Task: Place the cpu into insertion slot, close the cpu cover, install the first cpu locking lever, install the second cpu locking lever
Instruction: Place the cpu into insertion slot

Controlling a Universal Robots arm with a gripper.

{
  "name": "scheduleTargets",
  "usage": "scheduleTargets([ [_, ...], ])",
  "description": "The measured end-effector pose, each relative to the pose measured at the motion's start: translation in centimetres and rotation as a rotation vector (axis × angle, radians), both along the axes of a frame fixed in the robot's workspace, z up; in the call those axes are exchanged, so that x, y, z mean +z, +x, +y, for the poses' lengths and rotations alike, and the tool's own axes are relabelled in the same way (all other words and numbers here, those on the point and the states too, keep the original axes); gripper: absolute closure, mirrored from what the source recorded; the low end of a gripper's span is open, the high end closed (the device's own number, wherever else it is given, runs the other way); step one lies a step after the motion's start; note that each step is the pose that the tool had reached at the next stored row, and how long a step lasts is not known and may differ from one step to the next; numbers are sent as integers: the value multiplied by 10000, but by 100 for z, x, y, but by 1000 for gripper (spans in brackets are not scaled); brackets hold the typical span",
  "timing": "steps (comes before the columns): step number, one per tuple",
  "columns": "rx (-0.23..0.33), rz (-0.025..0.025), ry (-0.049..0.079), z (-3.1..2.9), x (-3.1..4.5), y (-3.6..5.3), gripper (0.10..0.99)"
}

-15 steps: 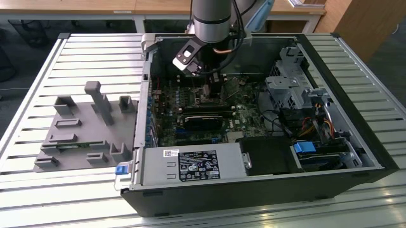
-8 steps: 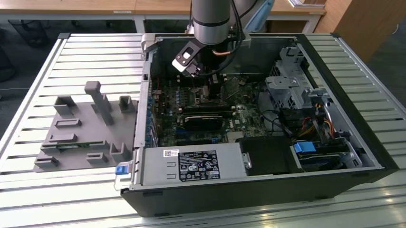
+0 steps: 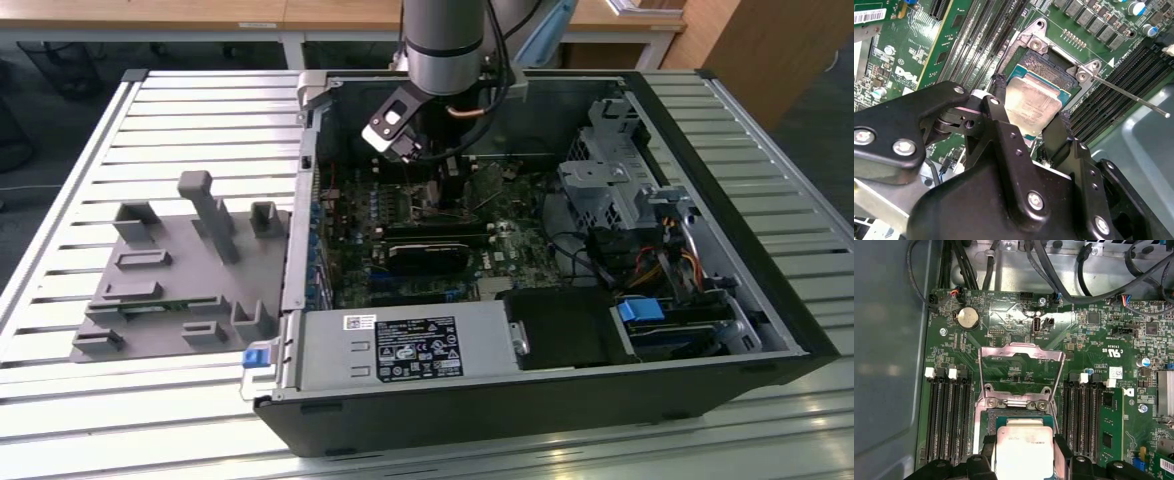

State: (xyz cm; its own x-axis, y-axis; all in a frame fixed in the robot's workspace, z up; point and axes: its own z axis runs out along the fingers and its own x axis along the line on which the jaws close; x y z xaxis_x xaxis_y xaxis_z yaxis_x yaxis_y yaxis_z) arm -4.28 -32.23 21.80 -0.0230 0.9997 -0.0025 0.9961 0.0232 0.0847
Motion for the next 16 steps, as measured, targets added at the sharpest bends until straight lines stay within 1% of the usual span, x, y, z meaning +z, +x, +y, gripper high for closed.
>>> scheduleTargets([
  [7,-22,0,0,3,-33,-1,545],
  [11,-135,0,0,17,-62,-6,545],
  [16,-151,0,-1,32,-92,-11,545],
])
